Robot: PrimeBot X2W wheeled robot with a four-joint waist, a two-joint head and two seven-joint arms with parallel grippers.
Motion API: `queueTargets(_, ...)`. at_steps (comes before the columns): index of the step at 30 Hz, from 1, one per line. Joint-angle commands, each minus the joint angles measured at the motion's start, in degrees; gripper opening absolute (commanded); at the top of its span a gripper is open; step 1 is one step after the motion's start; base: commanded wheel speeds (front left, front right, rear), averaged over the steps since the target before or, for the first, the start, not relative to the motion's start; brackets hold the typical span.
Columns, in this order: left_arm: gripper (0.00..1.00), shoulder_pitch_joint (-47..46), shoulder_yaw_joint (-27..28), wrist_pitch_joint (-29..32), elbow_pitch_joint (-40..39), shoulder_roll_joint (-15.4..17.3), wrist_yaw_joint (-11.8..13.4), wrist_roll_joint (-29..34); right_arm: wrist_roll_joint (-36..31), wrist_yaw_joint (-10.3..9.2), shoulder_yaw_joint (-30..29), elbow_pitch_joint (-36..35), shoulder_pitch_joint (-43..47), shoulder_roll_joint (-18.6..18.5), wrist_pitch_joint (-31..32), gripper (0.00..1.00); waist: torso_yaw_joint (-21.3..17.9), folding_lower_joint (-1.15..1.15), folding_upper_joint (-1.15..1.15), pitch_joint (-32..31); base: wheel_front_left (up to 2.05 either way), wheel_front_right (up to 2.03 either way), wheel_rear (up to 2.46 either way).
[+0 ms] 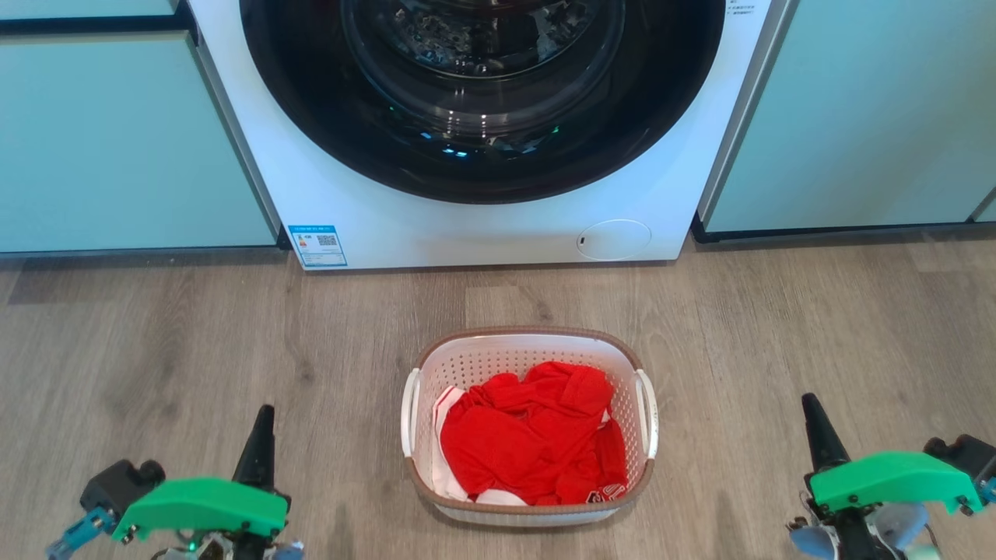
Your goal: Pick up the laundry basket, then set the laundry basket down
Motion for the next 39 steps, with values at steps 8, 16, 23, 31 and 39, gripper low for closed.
queueTargets(8,0.00,-4.5,2.8,1.5,-1.0,0.9,-1.3,-6.5,6.3,0.10,-0.2,-1.7,-3.8,-1.4,1.8,0.00,-0.1,0.00,0.00,0.0,0.00,0.00,0.00)
queueTargets(16,0.00,-5.6,4.0,2.8,-0.4,0.9,-2.2,-11.8,11.4,0.11,-0.7,-1.6,-4.4,-1.4,3.2,0.00,-0.3,0.00,0.00,0.1,0.00,0.00,0.00)
queueTargets(23,0.00,-6.4,5.0,3.9,0.0,0.9,-2.8,-15.7,15.2,0.11,-1.1,-1.6,-5.0,-1.4,4.2,0.00,-0.3,0.00,0.00,0.1,0.00,0.00,0.00)
queueTargets(31,0.00,-7.5,6.2,5.2,0.5,0.9,-3.6,-21.0,20.2,0.12,-1.7,-1.5,-5.6,-1.4,5.6,0.00,-0.5,0.00,0.00,0.1,0.00,0.00,0.00)
queueTargets(39,0.00,-8.6,7.5,6.6,1.1,0.8,-4.5,-26.2,25.3,0.13,-2.3,-1.4,-6.3,-1.4,7.0,0.00,-0.6,0.00,0.00,0.1,0.00,0.00,0.00)
